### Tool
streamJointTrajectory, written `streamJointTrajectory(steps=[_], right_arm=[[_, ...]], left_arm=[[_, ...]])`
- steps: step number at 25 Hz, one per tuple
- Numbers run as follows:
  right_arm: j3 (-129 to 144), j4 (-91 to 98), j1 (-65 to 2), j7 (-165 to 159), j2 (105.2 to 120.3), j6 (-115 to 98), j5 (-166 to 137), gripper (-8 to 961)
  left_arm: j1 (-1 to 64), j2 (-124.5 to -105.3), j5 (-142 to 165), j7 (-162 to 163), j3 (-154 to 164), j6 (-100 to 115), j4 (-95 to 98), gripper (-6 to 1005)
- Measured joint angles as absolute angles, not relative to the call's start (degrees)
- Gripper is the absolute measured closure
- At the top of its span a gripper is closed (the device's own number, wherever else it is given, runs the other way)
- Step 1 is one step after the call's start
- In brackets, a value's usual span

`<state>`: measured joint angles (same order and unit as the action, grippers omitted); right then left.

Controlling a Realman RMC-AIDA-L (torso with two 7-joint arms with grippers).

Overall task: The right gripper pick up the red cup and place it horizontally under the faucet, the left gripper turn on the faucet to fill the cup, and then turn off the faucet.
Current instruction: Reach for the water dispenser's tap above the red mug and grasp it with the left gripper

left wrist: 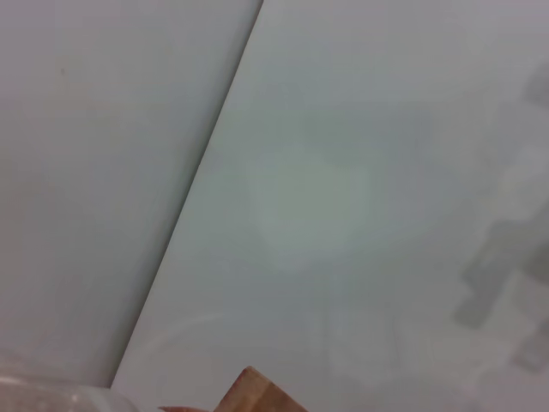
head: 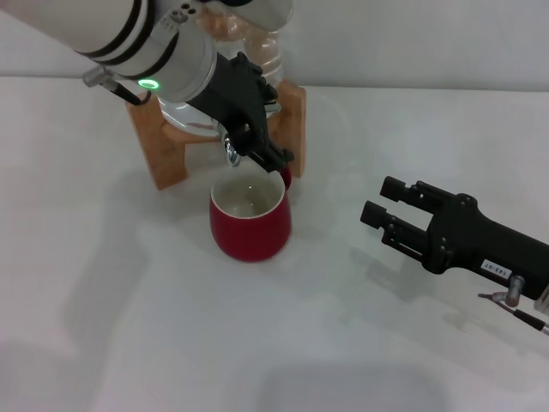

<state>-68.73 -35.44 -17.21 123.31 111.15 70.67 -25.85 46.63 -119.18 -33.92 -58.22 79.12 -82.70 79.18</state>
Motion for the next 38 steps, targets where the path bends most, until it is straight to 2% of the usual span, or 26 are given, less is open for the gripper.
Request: streamJointTrajectory(steps=[38], right_arm=[[-69.0, -35.4, -17.2, 123.3, 110.91, 70.8, -25.8, 395]], left_arm=[[48.1, -119.18, -33.8, -58.5, 82.4, -82.5, 77.4, 112]])
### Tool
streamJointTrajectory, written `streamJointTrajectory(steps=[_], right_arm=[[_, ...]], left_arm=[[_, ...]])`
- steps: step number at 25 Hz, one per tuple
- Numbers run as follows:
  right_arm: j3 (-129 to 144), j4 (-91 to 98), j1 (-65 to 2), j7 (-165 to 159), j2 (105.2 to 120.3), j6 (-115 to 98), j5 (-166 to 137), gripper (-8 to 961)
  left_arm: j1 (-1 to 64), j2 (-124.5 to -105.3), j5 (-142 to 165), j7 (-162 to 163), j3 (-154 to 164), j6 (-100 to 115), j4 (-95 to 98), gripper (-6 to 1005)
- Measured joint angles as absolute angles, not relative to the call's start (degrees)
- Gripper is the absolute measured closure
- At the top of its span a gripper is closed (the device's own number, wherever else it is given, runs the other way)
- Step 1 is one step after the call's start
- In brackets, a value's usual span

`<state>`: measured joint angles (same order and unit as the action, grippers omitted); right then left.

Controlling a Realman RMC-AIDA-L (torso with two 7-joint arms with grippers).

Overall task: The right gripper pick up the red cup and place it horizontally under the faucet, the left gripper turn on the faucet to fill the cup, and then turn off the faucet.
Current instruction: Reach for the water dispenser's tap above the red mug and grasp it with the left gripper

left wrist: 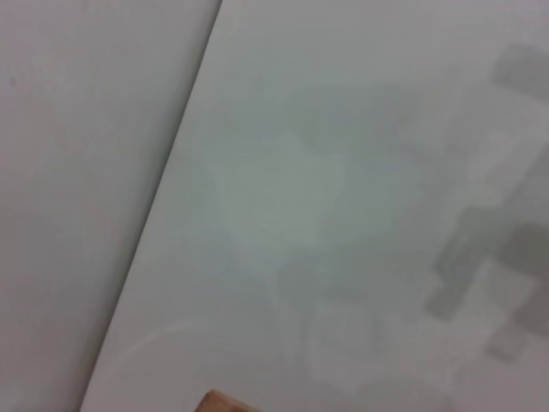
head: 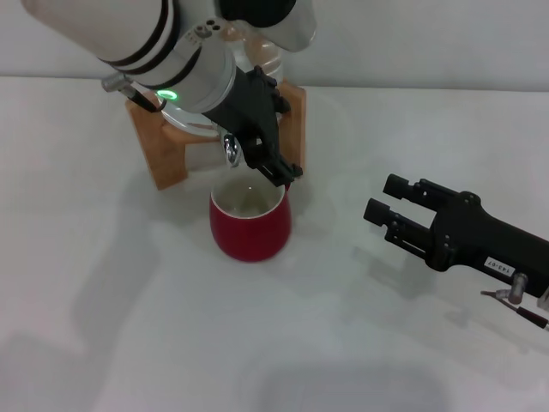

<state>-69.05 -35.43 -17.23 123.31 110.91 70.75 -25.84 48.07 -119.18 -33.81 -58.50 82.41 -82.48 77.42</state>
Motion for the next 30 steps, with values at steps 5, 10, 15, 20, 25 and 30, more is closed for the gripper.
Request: streamJointTrajectory(steps=[5, 10, 15, 20, 25, 30], right_arm=[[-69.3, -35.4, -17.2, 123.3, 110.91, 70.8, -25.8, 395], [-69.4, -35.3, -17.2, 123.3, 110.91, 70.8, -25.8, 395], [-69.4, -35.3, -17.2, 123.3, 110.91, 70.8, -25.8, 395], [-69.3, -35.3, -17.2, 123.3, 110.86, 70.8, -25.8, 395], [-69.3, -35.3, -17.2, 123.3, 110.84, 70.8, -25.8, 395], [-69.3, -35.2, -17.2, 123.3, 110.82, 70.8, -25.8, 395]], left_arm=[[48.0, -119.18, -33.8, -58.4, 83.0, -83.3, 78.3, 112], [47.7, -119.18, -33.8, -58.3, 83.1, -84.3, 79.6, 112], [47.5, -119.18, -33.8, -58.2, 83.3, -85.8, 80.9, 112], [47.1, -119.21, -33.8, -58.1, 83.6, -86.9, 82.2, 112], [46.7, -119.25, -33.8, -58.0, 84.3, -87.9, 83.3, 112], [46.6, -119.30, -33.8, -57.8, 84.5, -88.9, 84.0, 112]])
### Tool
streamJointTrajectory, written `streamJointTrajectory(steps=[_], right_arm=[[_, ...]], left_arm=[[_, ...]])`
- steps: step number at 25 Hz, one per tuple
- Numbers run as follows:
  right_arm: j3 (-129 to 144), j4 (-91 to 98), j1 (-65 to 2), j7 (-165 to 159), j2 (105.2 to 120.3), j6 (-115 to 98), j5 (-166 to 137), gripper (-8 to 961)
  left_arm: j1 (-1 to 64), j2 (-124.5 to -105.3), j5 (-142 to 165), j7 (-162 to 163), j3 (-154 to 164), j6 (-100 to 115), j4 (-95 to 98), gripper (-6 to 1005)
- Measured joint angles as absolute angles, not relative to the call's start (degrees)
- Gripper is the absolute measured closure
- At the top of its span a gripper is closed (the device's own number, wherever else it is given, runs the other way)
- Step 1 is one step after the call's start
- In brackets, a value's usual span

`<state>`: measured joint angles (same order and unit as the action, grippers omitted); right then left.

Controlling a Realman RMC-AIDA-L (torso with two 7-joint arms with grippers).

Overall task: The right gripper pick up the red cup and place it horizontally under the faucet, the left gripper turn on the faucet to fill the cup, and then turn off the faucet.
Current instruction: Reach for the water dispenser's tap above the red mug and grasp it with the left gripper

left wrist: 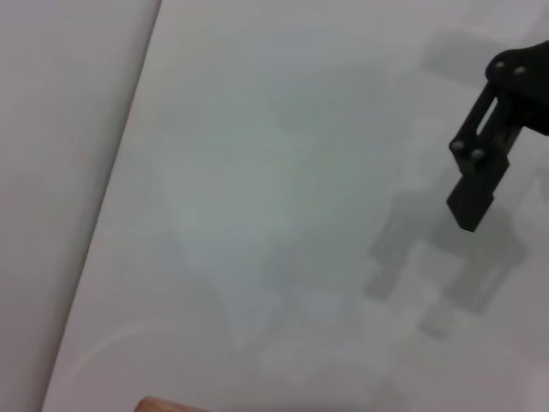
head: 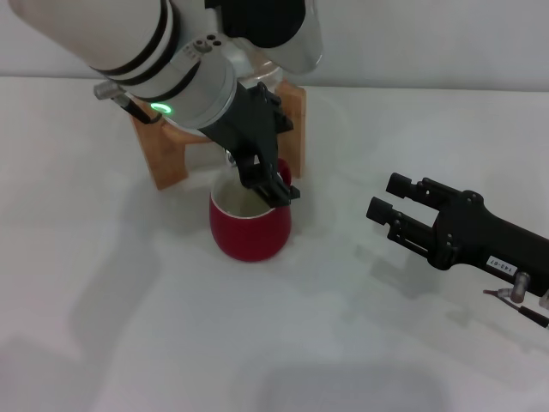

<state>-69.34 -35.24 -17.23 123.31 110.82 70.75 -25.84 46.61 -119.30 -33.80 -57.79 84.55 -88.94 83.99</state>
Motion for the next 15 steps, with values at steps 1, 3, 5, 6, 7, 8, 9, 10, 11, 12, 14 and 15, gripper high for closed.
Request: streamJointTrajectory(steps=[1, 3, 5, 6, 7, 8, 9, 10, 11, 12, 14, 15], right_arm=[[-69.3, -35.2, -17.2, 123.3, 110.82, 70.8, -25.8, 395], [-69.3, -35.2, -17.2, 123.3, 110.82, 70.8, -25.8, 395], [-69.3, -35.2, -17.2, 123.3, 110.82, 70.8, -25.8, 395], [-69.3, -35.2, -17.2, 123.3, 110.82, 70.8, -25.8, 395], [-69.3, -35.2, -17.2, 123.3, 110.82, 70.7, -25.8, 395], [-69.3, -35.2, -17.2, 123.3, 110.82, 70.8, -25.8, 395], [-69.3, -35.1, -17.2, 123.3, 110.80, 70.8, -25.8, 395], [-69.3, -35.2, -17.2, 123.3, 110.78, 70.8, -25.8, 395], [-69.3, -35.2, -17.2, 123.3, 110.75, 70.8, -25.8, 395], [-69.3, -35.2, -17.2, 123.3, 110.73, 70.8, -25.8, 395], [-69.3, -35.1, -17.2, 123.3, 110.73, 70.8, -25.8, 395], [-69.3, -35.1, -17.2, 123.3, 110.73, 70.8, -25.8, 395]], left_arm=[[46.6, -119.30, -33.8, -57.8, 84.5, -88.9, 84.0, 112], [46.4, -119.37, -33.8, -57.5, 84.7, -89.2, 84.6, 112], [46.2, -119.37, -33.8, -57.4, 84.8, -89.2, 84.9, 112], [46.1, -119.37, -33.8, -57.4, 85.0, -89.3, 85.1, 112], [46.1, -119.36, -33.6, -57.3, 85.2, -89.3, 85.3, 112], [46.0, -119.37, -33.6, -57.2, 85.4, -89.3, 85.4, 112], [46.0, -119.36, -33.4, -57.1, 85.6, -89.3, 85.6, 112], [46.0, -119.36, -33.3, -57.0, 85.8, -89.3, 85.7, 112], [46.0, -119.36, -33.3, -57.0, 85.9, -89.3, 85.7, 112], [46.0, -119.36, -33.3, -57.0, 86.0, -89.2, 85.7, 112], [46.0, -119.36, -33.2, -57.0, 86.0, -89.2, 85.7, 112], [46.0, -119.36, -33.2, -56.9, 86.0, -89.2, 85.7, 112]])
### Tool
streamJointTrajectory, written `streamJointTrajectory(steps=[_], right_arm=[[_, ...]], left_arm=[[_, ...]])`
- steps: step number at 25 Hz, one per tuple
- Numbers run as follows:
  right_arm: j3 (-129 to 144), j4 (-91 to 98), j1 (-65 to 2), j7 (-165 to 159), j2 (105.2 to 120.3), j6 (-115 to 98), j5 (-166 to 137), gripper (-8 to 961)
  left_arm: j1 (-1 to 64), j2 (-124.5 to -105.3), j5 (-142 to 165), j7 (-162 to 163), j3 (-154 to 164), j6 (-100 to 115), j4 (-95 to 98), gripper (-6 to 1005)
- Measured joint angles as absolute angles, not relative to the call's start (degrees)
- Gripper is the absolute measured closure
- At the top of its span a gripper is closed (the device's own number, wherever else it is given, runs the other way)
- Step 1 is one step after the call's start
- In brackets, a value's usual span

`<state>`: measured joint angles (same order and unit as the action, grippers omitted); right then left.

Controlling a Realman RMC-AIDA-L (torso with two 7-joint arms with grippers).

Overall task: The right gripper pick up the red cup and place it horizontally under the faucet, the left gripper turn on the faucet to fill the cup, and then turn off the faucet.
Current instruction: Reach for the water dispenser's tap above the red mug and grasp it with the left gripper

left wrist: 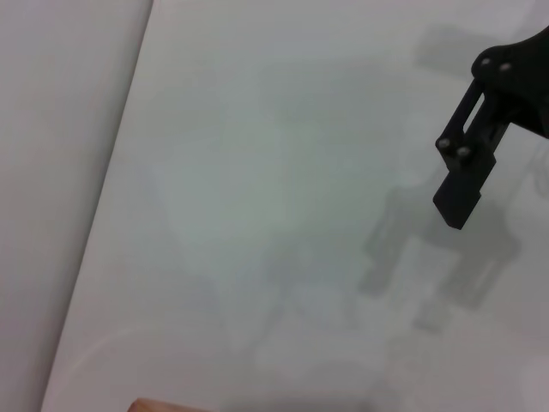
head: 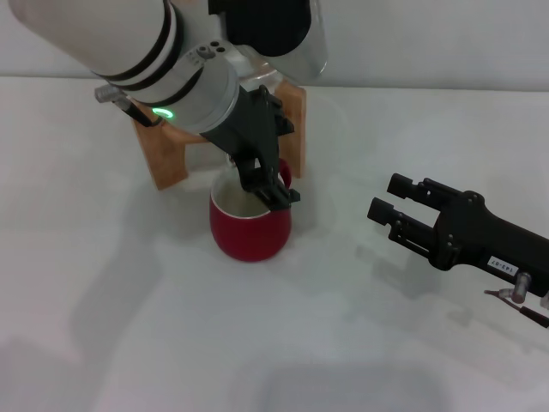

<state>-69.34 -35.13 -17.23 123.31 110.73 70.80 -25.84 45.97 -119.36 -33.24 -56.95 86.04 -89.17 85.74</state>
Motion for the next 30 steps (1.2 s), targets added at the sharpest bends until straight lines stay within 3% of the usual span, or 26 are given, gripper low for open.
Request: streamJointTrajectory(steps=[14, 30], right_arm=[[-69.5, -35.0, -17.0, 123.3, 110.70, 70.8, -25.8, 395], [-70.0, -35.2, -16.6, 123.2, 110.55, 70.8, -26.0, 395]], left_arm=[[45.2, -119.35, -32.4, -56.2, 86.8, -87.6, 90.2, 112], [32.1, -119.35, -32.0, -56.0, 91.0, -90.6, 103.0, 112]])
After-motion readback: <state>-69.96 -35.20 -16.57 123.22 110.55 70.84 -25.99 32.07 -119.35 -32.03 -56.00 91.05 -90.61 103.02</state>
